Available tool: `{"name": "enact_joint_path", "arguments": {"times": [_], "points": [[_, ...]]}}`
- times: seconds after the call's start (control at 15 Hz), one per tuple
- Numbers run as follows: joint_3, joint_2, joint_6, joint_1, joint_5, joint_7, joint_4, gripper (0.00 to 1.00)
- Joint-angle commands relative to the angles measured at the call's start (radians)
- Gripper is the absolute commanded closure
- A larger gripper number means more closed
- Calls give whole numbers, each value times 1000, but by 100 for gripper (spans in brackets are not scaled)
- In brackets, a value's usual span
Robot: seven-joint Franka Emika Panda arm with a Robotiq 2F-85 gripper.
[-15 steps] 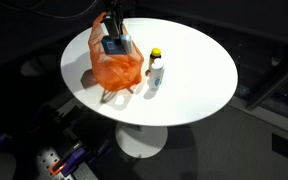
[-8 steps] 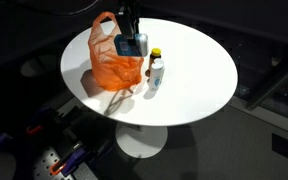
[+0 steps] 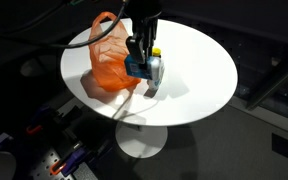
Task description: Remove the white and blue packet from the plastic bag
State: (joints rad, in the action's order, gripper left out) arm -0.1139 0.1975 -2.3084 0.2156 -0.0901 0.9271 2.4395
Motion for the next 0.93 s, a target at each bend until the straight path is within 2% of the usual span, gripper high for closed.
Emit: {"name": "enact_joint_path", "arguments": {"times": [0.0,0.47,0.87], "points": [[-18,-32,-66,20,-10,-29,19,81],[-37,-149,-191,14,6,-64,8,81],[-43,-239,-265,-3,49,-153,3,81]]}}
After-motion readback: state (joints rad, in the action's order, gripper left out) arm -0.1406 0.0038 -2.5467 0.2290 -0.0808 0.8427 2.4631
